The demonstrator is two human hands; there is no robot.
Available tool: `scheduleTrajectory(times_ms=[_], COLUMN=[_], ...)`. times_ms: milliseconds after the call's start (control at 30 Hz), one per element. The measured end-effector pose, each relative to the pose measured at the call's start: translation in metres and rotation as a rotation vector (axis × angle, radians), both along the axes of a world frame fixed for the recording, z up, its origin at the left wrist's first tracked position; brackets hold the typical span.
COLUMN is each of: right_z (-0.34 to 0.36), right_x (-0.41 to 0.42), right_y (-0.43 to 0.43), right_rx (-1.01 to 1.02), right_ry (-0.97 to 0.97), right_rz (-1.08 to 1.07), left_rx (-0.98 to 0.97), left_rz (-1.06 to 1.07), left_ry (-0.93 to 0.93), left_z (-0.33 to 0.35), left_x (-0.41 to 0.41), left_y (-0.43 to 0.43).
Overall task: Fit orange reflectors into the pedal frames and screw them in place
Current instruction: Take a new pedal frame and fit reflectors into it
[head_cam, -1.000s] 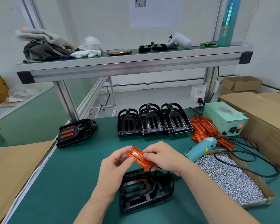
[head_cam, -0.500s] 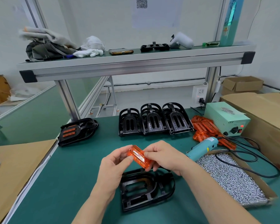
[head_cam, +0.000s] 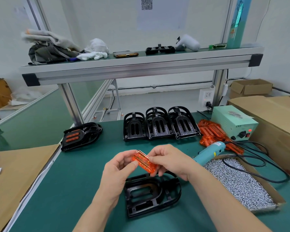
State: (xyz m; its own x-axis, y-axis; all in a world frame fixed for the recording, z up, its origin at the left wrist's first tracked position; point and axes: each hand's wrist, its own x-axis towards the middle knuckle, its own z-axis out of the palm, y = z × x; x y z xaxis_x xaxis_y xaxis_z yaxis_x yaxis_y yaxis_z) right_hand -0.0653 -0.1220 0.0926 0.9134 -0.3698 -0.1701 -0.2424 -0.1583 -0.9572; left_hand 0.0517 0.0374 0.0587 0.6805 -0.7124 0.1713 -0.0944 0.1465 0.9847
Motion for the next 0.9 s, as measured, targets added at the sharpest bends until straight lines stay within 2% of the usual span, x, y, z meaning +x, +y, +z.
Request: scheduleTrajectory(times_ms=[67,200,267,467,633,733,900], right_z=[0.000,0.005,0.009,0.001,-0.019,-0.023,-0.027], right_x=[-0.001,0.001,0.004,0.012,0.019,0.020,0.020], right_y=[-0.002,-0.008,-0.010,0.006,0.021,0.023,0.028], right_rx=[-0.052,-0.500,-0.645,-0.818,-0.937,-0.956,-0.997], right_ry=[-0.008,0.022,0.055,0.123,0.171,0.160,0.139], right_rz=[-0.013,-0.043,-0.005,0.150,0.249,0.263,0.249], left_rx=[0.044,0.219,0.277,0.546,0.770,0.820,0.798], left_rz=[-0.048,-0.098,-0.071,-0.111,-0.196,-0.207,-0.232], left_ry=[-0.019,-0.294,-0.397,-0.665,-0.781,-0.812,-0.789], left_z=[0.002,0.008,0.010,0.001,-0.004,-0.006,-0.008], left_x=[0.002,0.008,0.009,0.015,0.011,0.010,0.008], left_y=[0.002,0.008,0.010,0.022,0.027,0.027,0.026])
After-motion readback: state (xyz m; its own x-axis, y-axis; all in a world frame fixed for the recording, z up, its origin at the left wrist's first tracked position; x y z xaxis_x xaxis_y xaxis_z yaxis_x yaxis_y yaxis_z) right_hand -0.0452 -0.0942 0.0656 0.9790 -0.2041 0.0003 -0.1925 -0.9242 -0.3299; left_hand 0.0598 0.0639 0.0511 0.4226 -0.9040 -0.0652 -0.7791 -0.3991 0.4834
